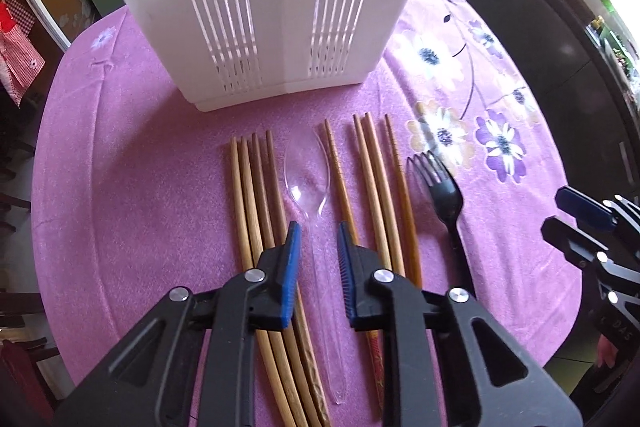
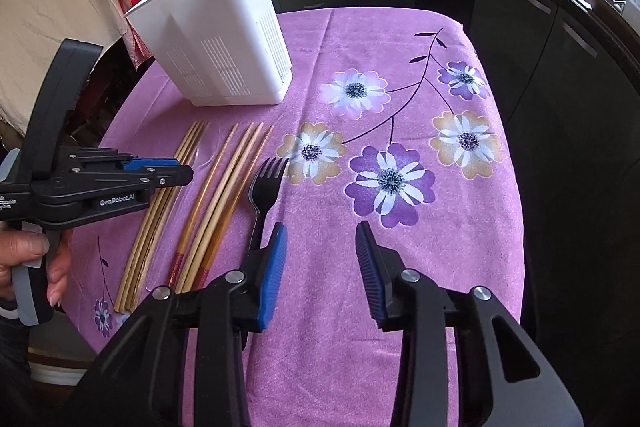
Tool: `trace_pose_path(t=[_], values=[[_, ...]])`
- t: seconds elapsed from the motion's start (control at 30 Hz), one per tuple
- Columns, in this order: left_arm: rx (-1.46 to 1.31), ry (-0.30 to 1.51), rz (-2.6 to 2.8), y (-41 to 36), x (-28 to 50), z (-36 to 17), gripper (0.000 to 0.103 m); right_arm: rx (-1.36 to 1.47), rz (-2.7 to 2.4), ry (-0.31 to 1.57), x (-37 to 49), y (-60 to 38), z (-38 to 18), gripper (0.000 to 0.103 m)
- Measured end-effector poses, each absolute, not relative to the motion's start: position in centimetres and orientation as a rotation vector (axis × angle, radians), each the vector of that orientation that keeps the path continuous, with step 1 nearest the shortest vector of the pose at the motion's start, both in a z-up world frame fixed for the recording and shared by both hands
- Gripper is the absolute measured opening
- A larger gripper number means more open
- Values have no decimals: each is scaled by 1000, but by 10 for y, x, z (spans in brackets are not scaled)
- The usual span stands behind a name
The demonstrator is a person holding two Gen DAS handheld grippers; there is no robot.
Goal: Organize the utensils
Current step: 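Grasp the clear plastic spoon with the left tool while the right tool grasps the black fork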
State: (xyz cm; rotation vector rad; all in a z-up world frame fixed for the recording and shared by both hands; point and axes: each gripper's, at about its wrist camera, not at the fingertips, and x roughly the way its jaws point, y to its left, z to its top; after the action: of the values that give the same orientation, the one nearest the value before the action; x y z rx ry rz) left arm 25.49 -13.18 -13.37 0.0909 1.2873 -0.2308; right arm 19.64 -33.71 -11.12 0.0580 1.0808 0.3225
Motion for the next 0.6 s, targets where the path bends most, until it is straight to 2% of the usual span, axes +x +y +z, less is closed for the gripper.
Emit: trace_pose_path(t=[0.3,0.6], values=[[132,1324,-201,-150,273,-153,11,69,335,1085,200,-336,-115,36],[138,1301,-195,-160,277,-158,9,48,331,1088,200,-332,-114,36]])
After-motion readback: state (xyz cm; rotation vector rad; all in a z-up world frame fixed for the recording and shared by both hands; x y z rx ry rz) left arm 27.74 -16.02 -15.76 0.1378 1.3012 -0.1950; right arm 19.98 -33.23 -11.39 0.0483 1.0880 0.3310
